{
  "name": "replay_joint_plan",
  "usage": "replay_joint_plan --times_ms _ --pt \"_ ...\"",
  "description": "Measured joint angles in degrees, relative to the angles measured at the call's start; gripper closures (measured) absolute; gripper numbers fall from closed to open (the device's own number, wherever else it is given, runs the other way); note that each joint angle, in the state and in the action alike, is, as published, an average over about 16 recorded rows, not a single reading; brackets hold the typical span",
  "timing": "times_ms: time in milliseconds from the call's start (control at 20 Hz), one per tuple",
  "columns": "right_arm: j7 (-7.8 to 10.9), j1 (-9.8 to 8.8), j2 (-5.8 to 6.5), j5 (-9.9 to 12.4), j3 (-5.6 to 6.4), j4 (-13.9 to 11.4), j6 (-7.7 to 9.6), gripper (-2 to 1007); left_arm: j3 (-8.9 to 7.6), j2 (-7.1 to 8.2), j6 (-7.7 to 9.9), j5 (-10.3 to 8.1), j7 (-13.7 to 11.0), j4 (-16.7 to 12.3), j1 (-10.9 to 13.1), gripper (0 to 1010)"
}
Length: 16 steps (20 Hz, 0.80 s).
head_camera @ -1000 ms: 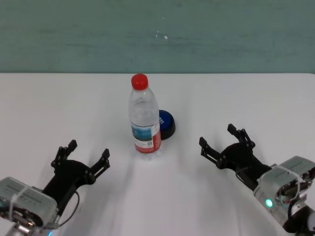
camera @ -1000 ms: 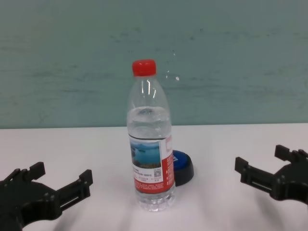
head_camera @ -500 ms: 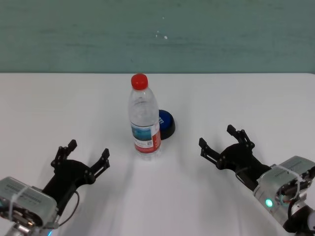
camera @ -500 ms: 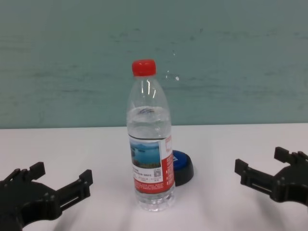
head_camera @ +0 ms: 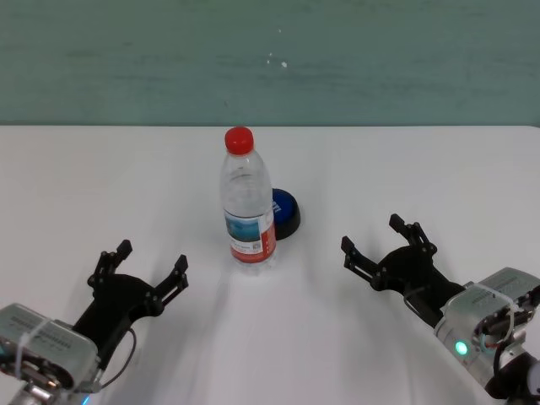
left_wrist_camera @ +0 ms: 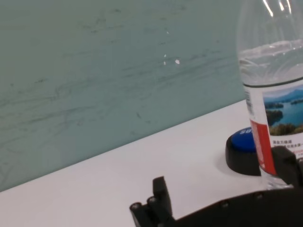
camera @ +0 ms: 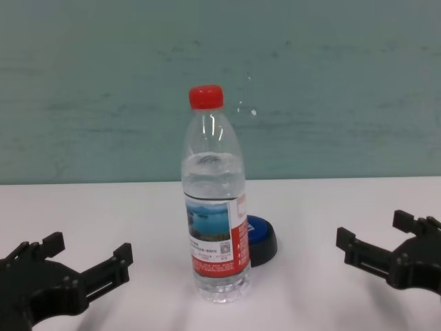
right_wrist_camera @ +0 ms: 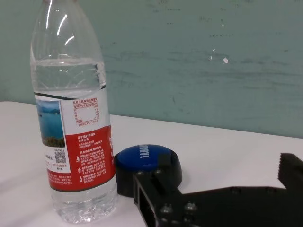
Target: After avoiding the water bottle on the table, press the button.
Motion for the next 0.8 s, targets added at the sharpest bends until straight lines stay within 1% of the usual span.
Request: replay_joint_plan --times_ms 800 --pt "-0.06 0.0 0.0 0.0 0.0 -0.1 0.0 1 0.0 0.0 0.0 0.0 0.0 0.0 0.0 10"
